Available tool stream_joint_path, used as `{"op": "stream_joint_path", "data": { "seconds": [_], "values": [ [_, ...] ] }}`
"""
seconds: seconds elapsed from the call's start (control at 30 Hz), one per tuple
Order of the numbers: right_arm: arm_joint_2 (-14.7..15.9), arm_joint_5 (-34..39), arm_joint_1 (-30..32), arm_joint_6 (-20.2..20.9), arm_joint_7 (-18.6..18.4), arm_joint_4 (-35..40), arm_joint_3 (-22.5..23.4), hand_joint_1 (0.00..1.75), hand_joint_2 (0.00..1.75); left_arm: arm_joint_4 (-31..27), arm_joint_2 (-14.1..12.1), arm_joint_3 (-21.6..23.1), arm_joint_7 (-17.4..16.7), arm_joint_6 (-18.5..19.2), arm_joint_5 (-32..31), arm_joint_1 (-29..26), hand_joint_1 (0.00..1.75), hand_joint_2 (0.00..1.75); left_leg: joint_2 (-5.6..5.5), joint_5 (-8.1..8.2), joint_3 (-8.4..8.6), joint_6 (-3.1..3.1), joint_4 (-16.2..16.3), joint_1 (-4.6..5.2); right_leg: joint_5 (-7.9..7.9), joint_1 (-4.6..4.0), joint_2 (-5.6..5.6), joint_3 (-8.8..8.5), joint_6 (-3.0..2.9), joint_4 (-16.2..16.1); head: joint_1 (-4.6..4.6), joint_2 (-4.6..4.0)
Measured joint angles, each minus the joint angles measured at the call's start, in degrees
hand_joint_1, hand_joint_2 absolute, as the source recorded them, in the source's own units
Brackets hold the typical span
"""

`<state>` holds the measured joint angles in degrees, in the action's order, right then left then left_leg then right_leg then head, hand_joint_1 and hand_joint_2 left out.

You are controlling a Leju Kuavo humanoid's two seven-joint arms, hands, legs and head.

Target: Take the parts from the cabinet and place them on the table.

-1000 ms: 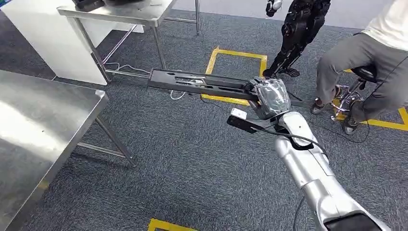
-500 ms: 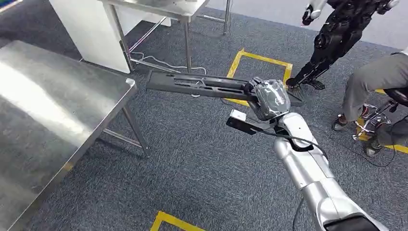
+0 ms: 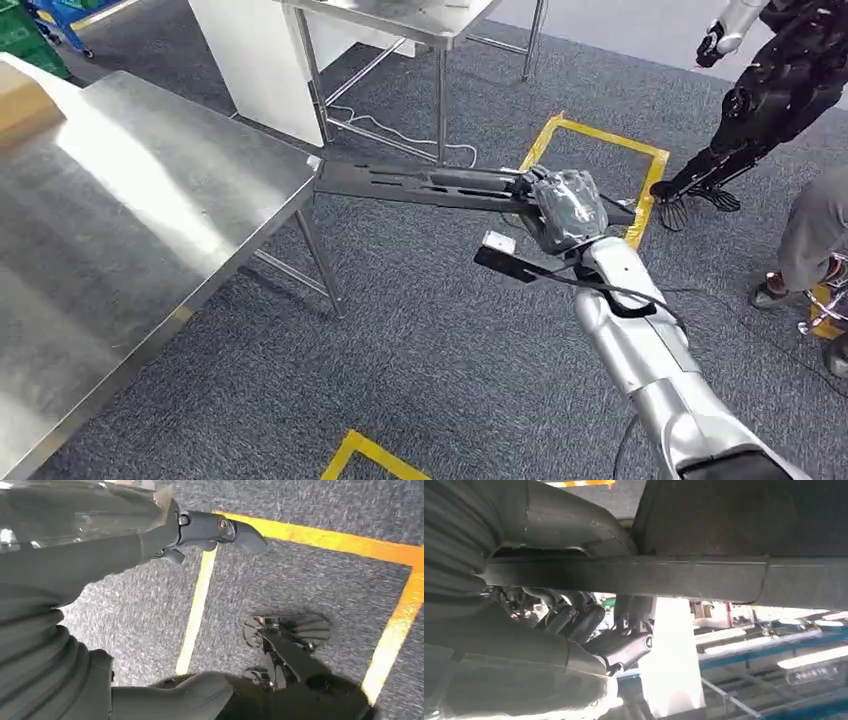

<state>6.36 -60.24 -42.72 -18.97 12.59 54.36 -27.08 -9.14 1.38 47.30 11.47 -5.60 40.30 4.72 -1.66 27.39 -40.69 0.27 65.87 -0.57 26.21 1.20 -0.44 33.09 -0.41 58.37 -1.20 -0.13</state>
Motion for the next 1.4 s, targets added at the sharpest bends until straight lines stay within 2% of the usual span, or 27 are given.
{"op": "stream_joint_path", "data": {
  "seconds": [0.03,0.07,0.13,0.2,0.23,0.3,0.37,0.43,0.47,0.5,0.53,0.6,0.63,0.7,0.77,0.8,0.93,0.97,1.0,1.03,1.1,1.13,1.17,1.2,1.27,1.3,1.4],
  "values": [
    [-0.1,0.2,-0.4,0.0,0.2,-0.7,0.0,1.75,1.75,0.0,0.0,0.0,0.0,0.0,0.0,0.0,0.00,1.75,0.61,2.50,-2.61,-0.21,5.6,-0.12,0.04,-0.22,-0.77,0.00,-0.05,0.0,0.13,0.00],
    [-0.1,0.4,-0.5,-0.1,0.4,-1.1,0.1,1.75,1.75,0.0,0.0,0.0,0.0,0.0,0.1,0.1,0.00,1.75,0.72,3.43,-4.01,-0.36,8.5,-0.17,0.07,-0.30,-1.23,0.00,-0.08,0.0,0.07,0.00],
    [-0.2,0.4,-0.5,-0.1,0.7,-1.8,0.0,1.75,1.75,0.0,0.1,0.2,0.0,0.0,0.3,0.0,0.00,1.75,0.92,2.70,-4.72,-0.66,9.8,-0.34,0.16,-0.32,-2.52,-0.02,-0.15,0.0,0.11,0.00],
    [-0.5,0.3,-0.6,-0.1,0.8,-2.3,0.0,1.75,1.75,0.0,0.0,0.2,0.0,0.0,0.3,0.0,0.00,1.75,1.72,-1.17,-0.97,-0.73,2.7,-0.55,0.22,-0.31,-3.58,-0.06,-0.13,0.0,0.11,0.00],
    [-0.6,0.2,-0.8,-0.1,0.8,-2.4,0.0,1.75,1.75,0.0,-0.1,0.2,0.0,0.0,0.4,0.0,0.00,1.75,3.07,-3.01,1.60,-0.66,-2.0,-0.58,0.38,-0.32,-3.99,-0.13,0.07,0.1,0.00,0.00],
    [-0.7,0.2,-1.2,-0.1,0.8,-2.6,0.1,1.75,1.75,0.0,0.0,0.3,0.0,-0.1,0.4,0.3,0.00,1.75,6.52,-3.08,3.68,-0.32,-6.0,0.14,0.72,-1.39,-4.68,-0.02,0.57,0.3,-0.11,0.00],
    [-0.7,0.2,-1.8,-0.1,0.8,-3.0,0.1,1.75,1.75,0.0,0.0,0.3,0.0,-0.2,0.5,0.3,0.00,1.75,4.95,-3.24,3.35,0.45,-6.0,0.02,0.72,-1.41,-5.63,-0.19,0.76,0.1,0.33,0.00],
    [-1.1,0.2,-2.2,-0.1,0.8,-3.4,0.0,1.75,1.75,0.0,0.0,0.4,0.0,-0.3,0.5,0.3,0.00,1.75,3.64,-3.43,3.24,1.06,-6.3,0.34,1.01,-1.77,-6.80,-0.51,1.46,0.1,0.31,0.00],
    [-1.2,0.2,-2.3,-0.1,0.8,-3.5,0.0,1.75,1.75,0.0,0.0,0.4,0.0,-0.3,0.6,0.3,0.00,1.75,3.15,-3.82,3.67,1.70,-6.7,-0.18,1.51,-1.42,-5.31,0.36,1.94,0.7,0.31,0.00],
    [-1.3,0.1,-2.4,-0.2,0.8,-3.6,0.0,1.75,1.75,0.0,0.0,0.4,0.0,-0.3,0.6,0.3,0.00,1.75,2.55,-3.94,3.63,2.00,-6.8,-0.07,2.61,-1.06,-2.27,0.79,1.92,2.6,0.37,0.00],
    [-1.4,0.1,-2.4,-0.2,0.8,-3.8,0.0,1.75,1.75,0.0,-0.1,0.4,0.0,-0.4,0.6,0.4,0.00,1.75,2.08,-4.03,3.56,2.26,-6.8,-0.08,4.38,-0.98,-0.96,2.44,1.61,6.2,0.33,0.00],
    [-1.2,-0.2,-2.2,-0.2,0.6,-4.2,0.0,1.75,1.75,0.0,-0.1,0.5,0.0,-0.3,0.7,0.6,0.00,1.75,0.54,-4.10,3.46,2.54,-6.8,-0.08,7.90,-0.81,-0.12,7.05,1.45,15.7,0.37,0.00],
    [-1.2,-0.4,-1.9,-0.2,0.6,-4.3,0.0,1.75,1.75,0.0,0.0,0.7,0.0,-0.3,0.7,0.5,0.00,1.75,-0.30,-4.12,3.46,2.55,-6.8,-0.06,8.33,-0.79,0.08,8.36,1.77,18.4,0.39,0.00],
    [-1.2,-0.6,-1.5,-0.2,0.5,-4.5,0.0,1.75,1.75,0.0,0.0,1.0,0.0,-0.1,0.7,0.4,0.00,1.75,-1.91,-4.19,3.48,2.49,-6.7,-0.10,6.13,-0.59,0.22,7.10,2.68,15.1,0.44,0.00],
    [-1.0,-0.7,-1.6,-0.3,0.5,-4.5,0.1,1.75,1.75,0.0,0.0,1.0,0.1,0.0,0.7,0.4,0.00,1.75,-3.39,-4.32,3.54,2.24,-6.7,-0.16,1.81,-0.03,1.42,2.10,3.55,4.5,0.41,0.00],
    [-1.0,-0.7,-1.5,-0.4,0.5,-4.5,0.1,1.75,1.75,0.0,0.0,1.0,0.0,0.0,0.7,0.4,0.00,1.75,-3.88,-4.43,3.36,1.94,-6.7,-0.09,1.06,0.29,4.01,0.66,3.53,0.7,0.48,0.00],
    [-0.9,-1.0,-1.0,-0.6,0.5,-4.5,0.1,1.75,1.75,0.0,0.0,1.2,0.0,0.0,0.9,0.1,0.00,1.75,-5.66,-5.06,2.85,0.55,-7.1,-0.08,0.39,-0.64,1.99,0.33,2.17,0.6,0.39,0.00],
    [-0.9,-1.1,-1.1,-0.6,0.5,-4.5,0.1,1.75,1.75,0.1,-0.4,1.3,0.0,0.0,0.9,0.0,0.00,1.75,-4.89,-4.81,2.60,0.39,-6.9,-0.14,-0.01,0.64,1.40,0.17,1.55,0.1,0.37,0.00],
    [-1.0,-1.2,-1.1,-0.6,0.5,-4.5,0.2,1.75,1.75,0.1,-0.2,1.3,-0.1,0.0,1.0,0.0,0.00,1.75,-1.63,-3.65,2.10,0.09,-5.6,0.17,-0.15,0.47,0.93,0.08,0.99,0.0,0.22,0.00],
    [-1.0,-1.2,-1.1,-0.7,0.5,-4.5,0.2,1.75,1.75,0.1,-0.2,1.3,-0.2,0.0,1.0,0.0,0.00,1.75,-0.08,-1.48,0.74,-0.09,-2.5,0.04,-0.09,0.31,0.46,0.07,0.16,-0.1,-0.13,0.00],
    [-0.9,-1.4,-0.9,-0.7,0.5,-4.5,0.2,1.75,1.75,0.1,-0.2,1.3,-0.2,0.0,1.0,0.1,0.00,1.75,0.75,2.81,-3.53,-0.50,6.8,-0.22,0.01,-0.03,-0.74,0.06,0.04,-0.1,-0.09,0.00],
    [-0.9,-1.4,-0.8,-0.7,0.5,-4.5,0.2,1.75,1.75,0.1,-0.2,1.3,-0.2,0.0,1.0,0.1,0.00,1.75,0.82,3.77,-5.14,-0.76,10.2,-0.28,0.07,-0.07,-1.46,0.07,-0.03,0.0,-0.13,0.00],
    [-0.9,-1.5,-0.6,-0.7,0.5,-4.6,0.2,1.75,1.75,0.1,-0.2,1.3,-0.2,0.0,1.0,0.1,0.00,1.75,0.86,3.37,-5.31,-0.88,10.7,-0.41,0.10,-0.07,-2.05,0.05,-0.05,0.0,-0.13,0.00],
    [-0.9,-1.5,-0.5,-0.7,0.5,-4.6,0.2,1.75,1.75,0.1,-0.2,1.3,-0.2,0.0,1.0,0.1,0.00,1.75,1.03,1.85,-4.21,-1.01,8.5,-0.59,0.14,-0.07,-2.67,0.03,-0.06,0.0,-0.15,0.00],
    [-0.9,-1.5,-0.5,-0.7,0.5,-4.6,0.2,1.75,1.75,0.1,-0.3,1.3,-0.3,0.0,1.1,0.1,0.00,1.75,2.92,-2.31,0.82,-1.03,-0.7,-0.73,0.35,-0.06,-3.71,-0.14,0.17,0.0,-0.17,0.00],
    [-0.9,-1.5,-0.6,-0.7,0.5,-4.6,0.3,1.75,1.75,0.1,-0.3,1.3,-0.3,0.0,1.1,0.1,0.00,1.75,6.02,-3.34,3.51,-0.85,-5.2,-0.63,0.58,-0.44,-4.18,-0.31,0.54,0.1,-0.20,0.00],
    [-0.7,-1.5,-0.7,-0.8,0.5,-4.6,0.5,1.75,1.75,0.1,-0.3,1.3,-0.3,0.0,1.1,0.3,0.00,1.75,4.33,-3.13,3.38,0.27,-6.0,-0.05,0.94,-1.35,-5.76,-0.51,1.27,0.1,0.13,0.00]
  ]
}}
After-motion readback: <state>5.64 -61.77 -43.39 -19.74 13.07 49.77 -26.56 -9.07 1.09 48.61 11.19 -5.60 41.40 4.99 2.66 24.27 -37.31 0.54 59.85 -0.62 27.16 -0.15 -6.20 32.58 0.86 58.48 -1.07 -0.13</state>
